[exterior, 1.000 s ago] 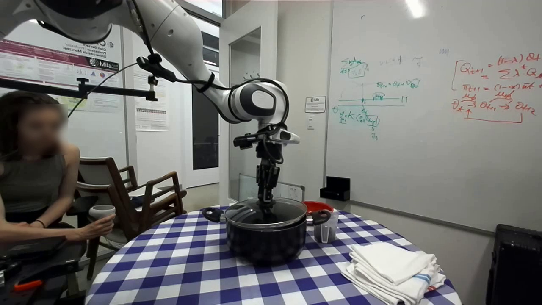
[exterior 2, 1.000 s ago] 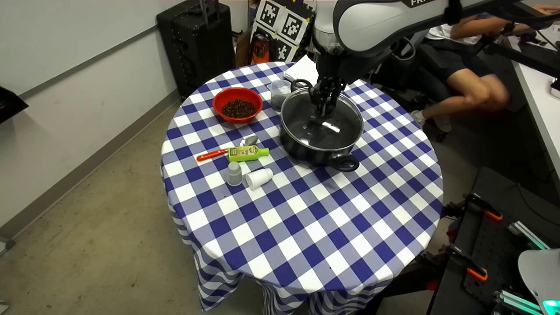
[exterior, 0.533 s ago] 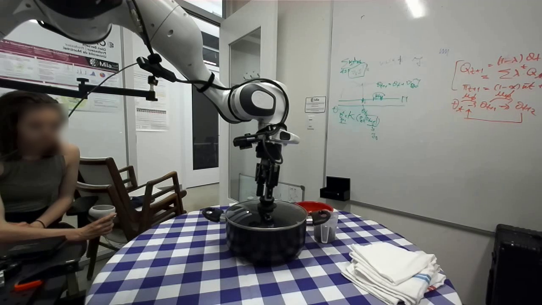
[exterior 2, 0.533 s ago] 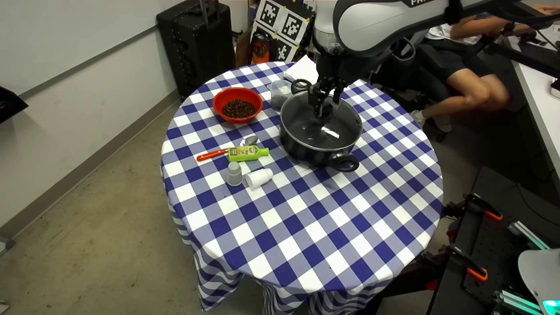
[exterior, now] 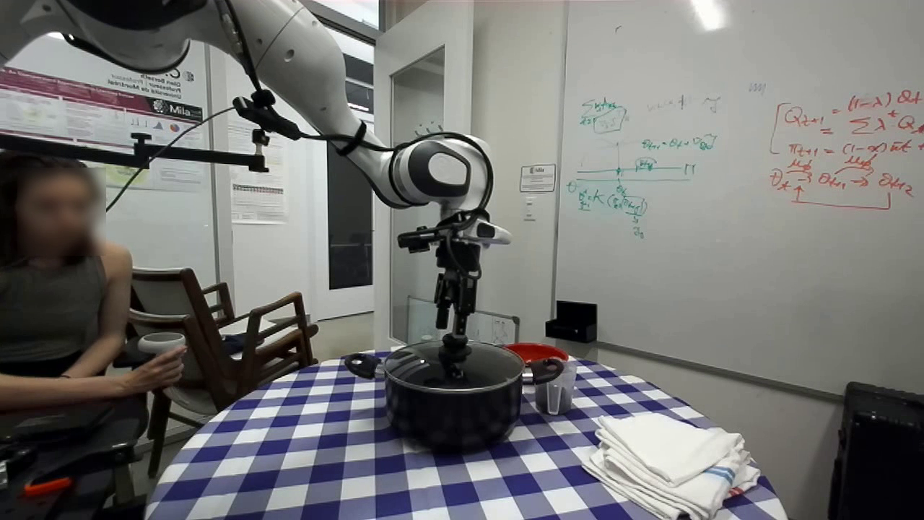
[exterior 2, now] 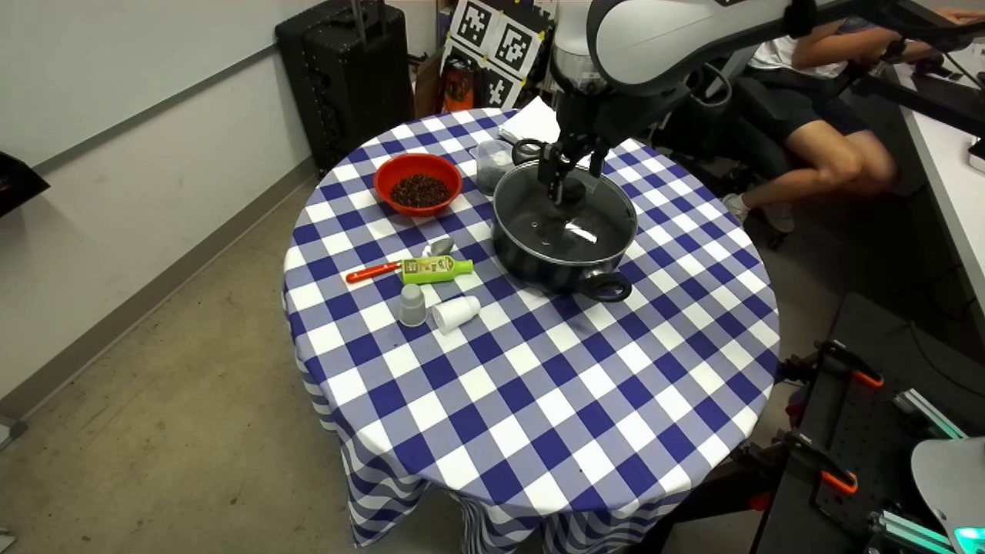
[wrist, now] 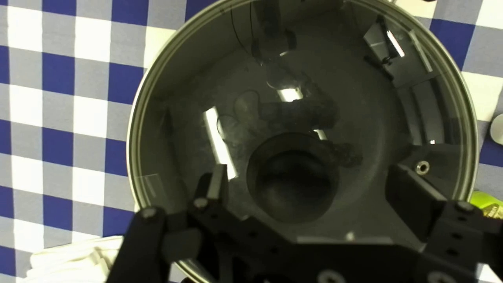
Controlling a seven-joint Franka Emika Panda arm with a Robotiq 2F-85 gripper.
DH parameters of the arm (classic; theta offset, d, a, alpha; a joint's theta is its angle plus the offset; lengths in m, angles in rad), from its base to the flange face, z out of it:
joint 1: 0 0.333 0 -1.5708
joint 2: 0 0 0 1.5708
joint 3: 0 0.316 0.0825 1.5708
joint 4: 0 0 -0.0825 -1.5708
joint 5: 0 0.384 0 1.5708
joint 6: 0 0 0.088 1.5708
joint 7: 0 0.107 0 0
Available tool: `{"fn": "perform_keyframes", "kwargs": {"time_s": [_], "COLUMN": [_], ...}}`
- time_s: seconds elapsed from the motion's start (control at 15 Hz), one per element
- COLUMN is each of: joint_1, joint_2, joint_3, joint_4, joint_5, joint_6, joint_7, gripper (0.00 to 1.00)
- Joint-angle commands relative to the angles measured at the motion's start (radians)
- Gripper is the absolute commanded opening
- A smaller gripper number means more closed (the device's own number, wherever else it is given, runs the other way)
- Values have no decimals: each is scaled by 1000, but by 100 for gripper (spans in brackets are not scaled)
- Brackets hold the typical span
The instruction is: Pick up the glass lid from the table and put it on the pot.
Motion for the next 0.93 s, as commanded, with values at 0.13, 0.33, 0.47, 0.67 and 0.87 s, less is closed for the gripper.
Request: {"fn": "perform_keyframes", "kwargs": {"time_s": [0.13, 0.33, 0.47, 0.67, 0.87], "joint_1": [-33, -33, -45, -46, -46], "joint_2": [-125, -101, -158, -187, -186], "joint_3": [2, -3, -2, 0, 1], "joint_4": [-98, -64, -111, -143, -149], "joint_5": [41, 30, 41, 43, 43], "joint_6": [-2, -3, -3, -4, -3], "joint_7": [-22, -16, -28, -29, -29], "gripper": [100, 100, 100, 100, 100]}}
